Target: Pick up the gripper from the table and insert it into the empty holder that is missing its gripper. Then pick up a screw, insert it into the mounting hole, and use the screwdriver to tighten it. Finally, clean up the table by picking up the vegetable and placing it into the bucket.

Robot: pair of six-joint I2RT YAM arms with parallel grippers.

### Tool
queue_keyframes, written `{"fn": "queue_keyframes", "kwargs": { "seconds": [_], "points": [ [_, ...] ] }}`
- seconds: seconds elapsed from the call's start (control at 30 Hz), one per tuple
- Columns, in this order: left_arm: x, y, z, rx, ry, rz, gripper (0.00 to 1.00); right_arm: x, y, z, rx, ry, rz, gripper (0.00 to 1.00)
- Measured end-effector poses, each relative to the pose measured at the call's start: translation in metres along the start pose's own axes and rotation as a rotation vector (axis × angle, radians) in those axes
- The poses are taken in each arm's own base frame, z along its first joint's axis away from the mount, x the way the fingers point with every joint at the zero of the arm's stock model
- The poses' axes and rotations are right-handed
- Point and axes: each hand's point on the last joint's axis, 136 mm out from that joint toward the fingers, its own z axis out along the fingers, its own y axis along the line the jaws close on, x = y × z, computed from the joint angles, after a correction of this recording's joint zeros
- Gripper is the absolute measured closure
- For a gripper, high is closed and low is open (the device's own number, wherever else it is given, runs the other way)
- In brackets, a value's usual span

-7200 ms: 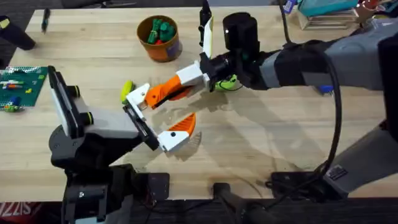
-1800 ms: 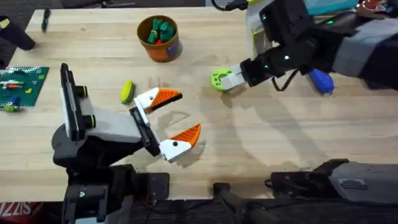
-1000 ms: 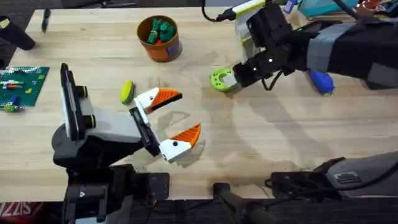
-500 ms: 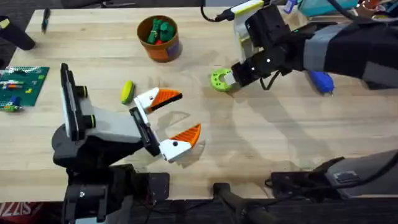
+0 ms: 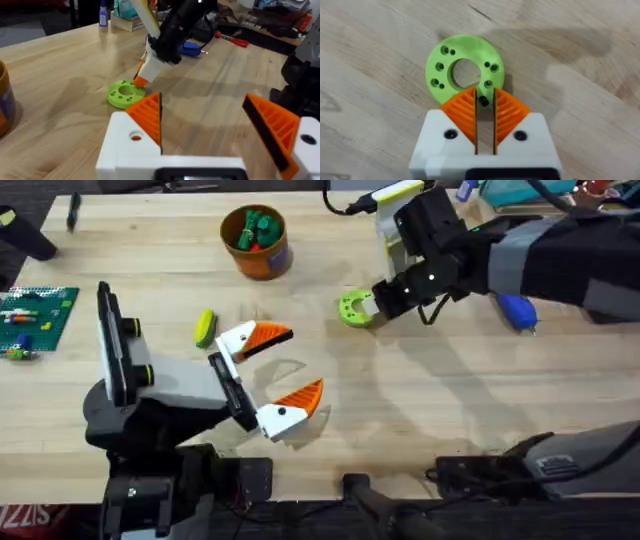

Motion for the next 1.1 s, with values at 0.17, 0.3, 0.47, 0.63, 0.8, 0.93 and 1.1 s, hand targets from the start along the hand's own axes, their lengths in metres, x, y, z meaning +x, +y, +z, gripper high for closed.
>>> {"fn": "queue_keyframes", "kwargs": {
  "seconds": [0.17,0.3,0.47,0.63,0.8,0.93,1.1],
  "points": [
    [0.0000,0.0000,0.0000,0.000,0.000,0.000,0.015,0.0011,0.0000,0.0016,-0.001,0.005,0.000,0.824],
    [0.0000,-0.0002,0.0000,0.001,0.000,0.000,0.016,0.0023,-0.0008,0.0043,0.001,0.012,0.002,0.794],
    [0.0001,-0.0003,0.0000,0.002,0.000,0.000,0.015,0.0008,-0.0023,0.0032,0.009,0.006,0.002,0.980],
    [0.0001,-0.0003,0.0000,0.002,0.000,-0.001,0.015,0.0007,-0.0027,0.0032,0.010,0.006,0.003,0.987],
    [0.0000,-0.0003,0.0000,0.002,0.000,0.000,0.015,0.0006,-0.0028,0.0031,0.010,0.005,0.003,0.991],
    [0.0000,-0.0003,0.0000,0.002,0.000,0.000,0.015,0.0001,-0.0026,0.0023,0.009,0.007,0.003,0.992],
    [0.0001,-0.0003,0.0000,0.002,0.000,0.000,0.015,0.0013,-0.0009,-0.0003,0.001,0.024,0.004,0.994]
  ]
}}
